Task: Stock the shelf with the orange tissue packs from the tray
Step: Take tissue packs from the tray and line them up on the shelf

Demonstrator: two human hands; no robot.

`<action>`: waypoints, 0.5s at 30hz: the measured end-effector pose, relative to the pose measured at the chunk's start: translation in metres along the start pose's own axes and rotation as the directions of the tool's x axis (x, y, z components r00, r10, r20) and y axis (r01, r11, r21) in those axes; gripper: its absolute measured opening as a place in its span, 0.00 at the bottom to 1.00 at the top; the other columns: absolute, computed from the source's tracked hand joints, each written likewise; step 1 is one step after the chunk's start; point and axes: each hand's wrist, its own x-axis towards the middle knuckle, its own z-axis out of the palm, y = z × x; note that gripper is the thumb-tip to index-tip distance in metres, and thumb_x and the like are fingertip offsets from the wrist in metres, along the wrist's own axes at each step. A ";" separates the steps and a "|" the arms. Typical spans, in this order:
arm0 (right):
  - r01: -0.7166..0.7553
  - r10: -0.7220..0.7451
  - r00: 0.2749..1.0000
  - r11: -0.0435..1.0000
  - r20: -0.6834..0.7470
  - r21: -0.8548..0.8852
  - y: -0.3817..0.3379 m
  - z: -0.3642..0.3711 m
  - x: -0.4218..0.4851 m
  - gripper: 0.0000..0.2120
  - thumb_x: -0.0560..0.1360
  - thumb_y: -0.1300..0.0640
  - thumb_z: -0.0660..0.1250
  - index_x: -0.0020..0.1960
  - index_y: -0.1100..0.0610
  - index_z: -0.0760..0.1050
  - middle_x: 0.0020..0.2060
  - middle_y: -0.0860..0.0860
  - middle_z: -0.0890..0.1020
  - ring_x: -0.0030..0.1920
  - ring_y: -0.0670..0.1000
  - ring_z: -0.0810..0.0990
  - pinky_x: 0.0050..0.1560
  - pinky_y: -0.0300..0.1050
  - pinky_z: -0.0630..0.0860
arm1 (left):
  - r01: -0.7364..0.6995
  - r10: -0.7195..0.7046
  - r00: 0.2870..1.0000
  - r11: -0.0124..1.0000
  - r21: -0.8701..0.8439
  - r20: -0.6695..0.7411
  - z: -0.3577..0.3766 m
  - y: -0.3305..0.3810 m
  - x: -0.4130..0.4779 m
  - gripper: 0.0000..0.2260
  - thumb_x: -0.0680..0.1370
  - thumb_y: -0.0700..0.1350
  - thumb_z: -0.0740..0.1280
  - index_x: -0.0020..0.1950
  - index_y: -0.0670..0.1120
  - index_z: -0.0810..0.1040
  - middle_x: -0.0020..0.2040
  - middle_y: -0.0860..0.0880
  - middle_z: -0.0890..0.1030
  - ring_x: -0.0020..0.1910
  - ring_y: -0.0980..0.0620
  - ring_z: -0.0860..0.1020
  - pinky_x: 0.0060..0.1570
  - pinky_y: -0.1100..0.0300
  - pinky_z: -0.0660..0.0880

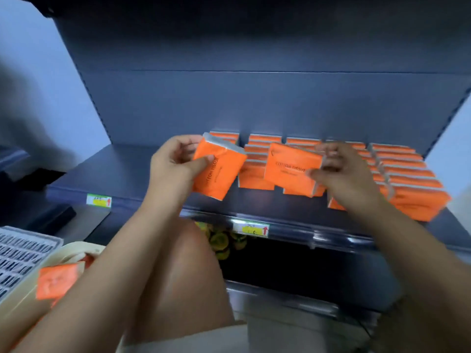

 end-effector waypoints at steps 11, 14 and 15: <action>-0.002 -0.010 0.999 0.947 -0.035 -0.322 0.060 -0.057 -0.002 0.21 0.68 0.62 0.80 0.56 0.44 0.82 0.42 0.47 0.85 0.45 0.44 0.85 0.55 0.42 0.80 | -0.406 0.234 0.854 0.858 0.314 0.465 0.082 -0.078 0.022 0.19 0.71 0.35 0.78 0.59 0.49 0.84 0.54 0.56 0.82 0.56 0.59 0.79 0.61 0.62 0.73; 0.055 -0.061 0.998 0.902 0.001 -0.427 0.068 -0.048 0.002 0.22 0.68 0.62 0.80 0.56 0.43 0.81 0.41 0.43 0.83 0.44 0.45 0.83 0.53 0.31 0.76 | -0.560 0.283 0.767 0.733 0.386 0.576 0.085 -0.094 0.028 0.19 0.72 0.38 0.78 0.62 0.47 0.84 0.57 0.51 0.83 0.59 0.51 0.80 0.64 0.53 0.75; 0.088 -0.085 0.996 0.888 0.026 -0.450 0.068 -0.044 0.002 0.21 0.68 0.61 0.80 0.57 0.45 0.82 0.41 0.43 0.82 0.44 0.46 0.82 0.53 0.32 0.75 | -0.606 0.295 0.736 0.688 0.400 0.609 0.086 -0.098 0.030 0.19 0.72 0.39 0.77 0.62 0.46 0.84 0.58 0.51 0.83 0.60 0.49 0.80 0.64 0.51 0.75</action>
